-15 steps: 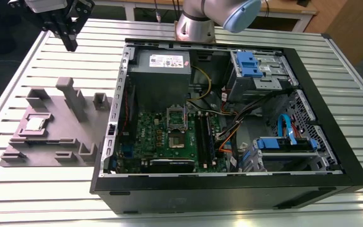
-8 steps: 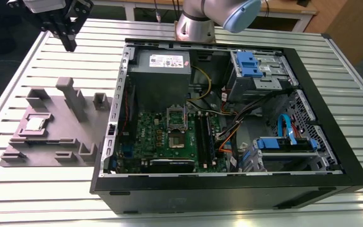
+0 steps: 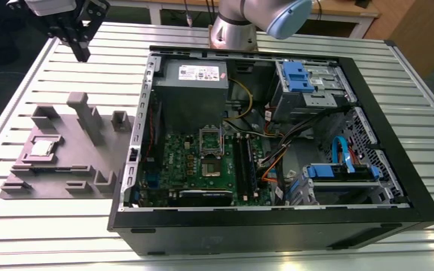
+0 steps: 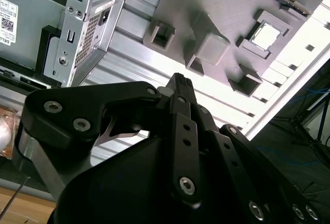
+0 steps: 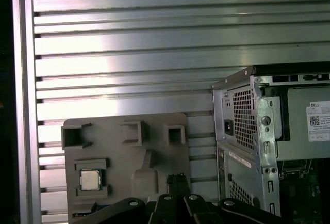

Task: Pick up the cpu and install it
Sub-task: 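Pick up the cpu and move it towards the insertion slot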

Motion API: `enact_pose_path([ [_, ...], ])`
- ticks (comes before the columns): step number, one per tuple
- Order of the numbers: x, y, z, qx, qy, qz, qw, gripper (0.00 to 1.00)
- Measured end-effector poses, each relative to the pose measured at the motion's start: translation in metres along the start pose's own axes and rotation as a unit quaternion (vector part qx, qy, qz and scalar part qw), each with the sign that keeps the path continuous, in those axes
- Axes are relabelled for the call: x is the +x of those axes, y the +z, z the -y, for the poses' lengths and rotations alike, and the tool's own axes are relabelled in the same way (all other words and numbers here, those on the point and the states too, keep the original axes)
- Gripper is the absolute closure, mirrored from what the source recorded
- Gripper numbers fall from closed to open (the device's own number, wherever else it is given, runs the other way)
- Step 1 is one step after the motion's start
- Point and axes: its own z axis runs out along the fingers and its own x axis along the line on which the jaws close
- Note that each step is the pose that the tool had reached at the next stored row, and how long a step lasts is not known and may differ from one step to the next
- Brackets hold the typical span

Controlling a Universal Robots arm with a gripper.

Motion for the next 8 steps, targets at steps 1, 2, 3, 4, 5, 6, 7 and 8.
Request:
enact_pose_path([
  [1, 0.0002, 0.0001, 0.0000, 0.0000, 0.000, 0.0000, 1.00000, 0.90],
  [2, 0.0005, 0.0001, 0.0000, 0.0000, 0.000, 0.0000, 1.00000, 0.90],
  [3, 0.0008, 0.0001, 0.0001, 0.0000, 0.000, 0.0000, 1.00000, 0.90],
  [4, 0.0011, 0.0002, 0.0001, 0.0000, 0.000, 0.0000, 1.00000, 0.90],
  [5, 0.0014, 0.0003, 0.0001, 0.0000, 0.000, 0.0000, 1.00000, 0.90],
  [6, 0.0018, 0.0003, 0.0002, 0.0000, 0.000, 0.0000, 1.00000, 0.90],
  [7, 0.0021, 0.0003, 0.0002, 0.0000, 0.000, 0.0000, 1.00000, 0.90],
  [8, 0.0025, 0.0004, 0.0002, 0.0000, 0.000, 0.0000, 1.00000, 0.90],
])
